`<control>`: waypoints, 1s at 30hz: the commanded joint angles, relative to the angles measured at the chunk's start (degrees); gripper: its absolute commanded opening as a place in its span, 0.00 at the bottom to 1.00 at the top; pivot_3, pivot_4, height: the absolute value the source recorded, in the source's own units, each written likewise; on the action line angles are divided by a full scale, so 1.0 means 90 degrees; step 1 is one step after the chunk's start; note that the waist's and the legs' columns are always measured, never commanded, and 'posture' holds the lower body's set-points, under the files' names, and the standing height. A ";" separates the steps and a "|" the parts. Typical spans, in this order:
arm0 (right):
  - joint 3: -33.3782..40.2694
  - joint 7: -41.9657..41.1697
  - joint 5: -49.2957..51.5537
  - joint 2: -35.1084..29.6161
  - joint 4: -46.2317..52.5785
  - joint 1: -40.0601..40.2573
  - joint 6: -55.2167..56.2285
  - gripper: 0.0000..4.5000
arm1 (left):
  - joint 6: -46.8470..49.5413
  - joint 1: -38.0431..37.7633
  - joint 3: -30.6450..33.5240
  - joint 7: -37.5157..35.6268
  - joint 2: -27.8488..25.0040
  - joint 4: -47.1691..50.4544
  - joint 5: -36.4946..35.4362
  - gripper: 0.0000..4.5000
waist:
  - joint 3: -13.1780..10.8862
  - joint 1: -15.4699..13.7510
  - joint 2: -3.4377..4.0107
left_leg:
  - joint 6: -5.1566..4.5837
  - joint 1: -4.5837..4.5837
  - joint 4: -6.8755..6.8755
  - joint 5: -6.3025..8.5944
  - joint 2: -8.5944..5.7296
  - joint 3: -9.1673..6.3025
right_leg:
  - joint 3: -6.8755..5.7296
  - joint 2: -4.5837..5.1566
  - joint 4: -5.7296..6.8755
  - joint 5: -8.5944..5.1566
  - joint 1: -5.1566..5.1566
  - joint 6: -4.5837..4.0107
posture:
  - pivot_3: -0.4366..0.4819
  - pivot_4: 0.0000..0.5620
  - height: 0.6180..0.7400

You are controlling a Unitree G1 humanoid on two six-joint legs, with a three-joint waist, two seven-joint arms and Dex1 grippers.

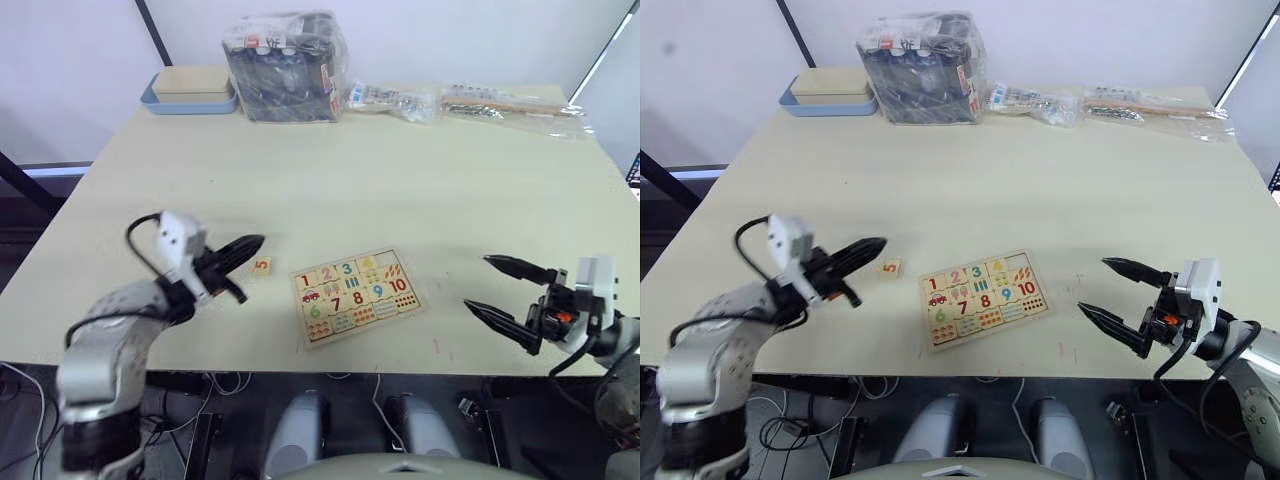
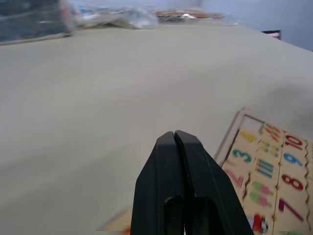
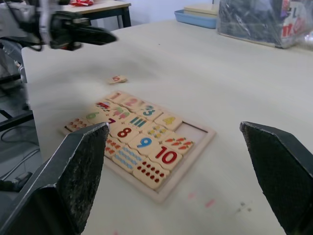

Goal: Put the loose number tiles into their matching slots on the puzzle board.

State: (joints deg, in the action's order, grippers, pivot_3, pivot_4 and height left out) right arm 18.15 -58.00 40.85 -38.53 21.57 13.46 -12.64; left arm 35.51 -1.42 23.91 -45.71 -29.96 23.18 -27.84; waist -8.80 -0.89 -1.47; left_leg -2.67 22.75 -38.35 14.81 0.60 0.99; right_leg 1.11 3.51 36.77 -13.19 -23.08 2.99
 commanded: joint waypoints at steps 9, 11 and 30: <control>0.0767 -0.0655 -0.0121 0.0019 -0.0890 0.0397 0.0677 1.00 | -0.0572 -0.1745 0.0802 0.0138 0.0092 0.0653 -0.0605 0.91 | 0.0009 0.0005 0.0010 | -0.0004 -0.0001 0.0001 0.0003 -0.0002 0.0006 | 0.0001 0.0010 -0.0003 -0.0002 0.0000 -0.0003 | 0.48 0.27 1.00; 0.0884 -0.0820 -0.0189 -0.0024 -0.1024 0.0571 0.0782 1.00 | -0.0707 -0.1987 0.0877 0.0048 0.0077 0.0537 -0.0626 0.99 | 0.0010 0.0004 0.0012 | -0.0004 -0.0001 0.0002 0.0003 -0.0001 0.0007 | 0.0002 0.0010 -0.0004 -0.0002 0.0000 -0.0003 | 0.48 0.27 1.00; 0.1059 -0.1953 0.0317 -0.0152 -0.0348 0.0672 0.1057 1.00 | 0.0618 -0.1199 -0.0278 0.2699 0.0361 0.1617 -0.0077 0.99 | 0.0014 -0.0010 0.0014 | -0.0006 0.0001 0.0000 0.0004 -0.0002 0.0006 | 0.0001 0.0011 -0.0006 -0.0002 0.0001 -0.0001 | 0.48 0.27 1.00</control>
State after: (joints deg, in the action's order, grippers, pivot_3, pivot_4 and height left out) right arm 25.97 -73.59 41.87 -38.80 15.94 19.51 -4.25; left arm 36.65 -13.69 23.78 -26.89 -26.49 33.62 -30.43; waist -8.67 -0.99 -1.35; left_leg -2.72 22.76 -38.34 14.85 0.59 1.04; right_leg 1.11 3.60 36.71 -13.21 -23.07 2.98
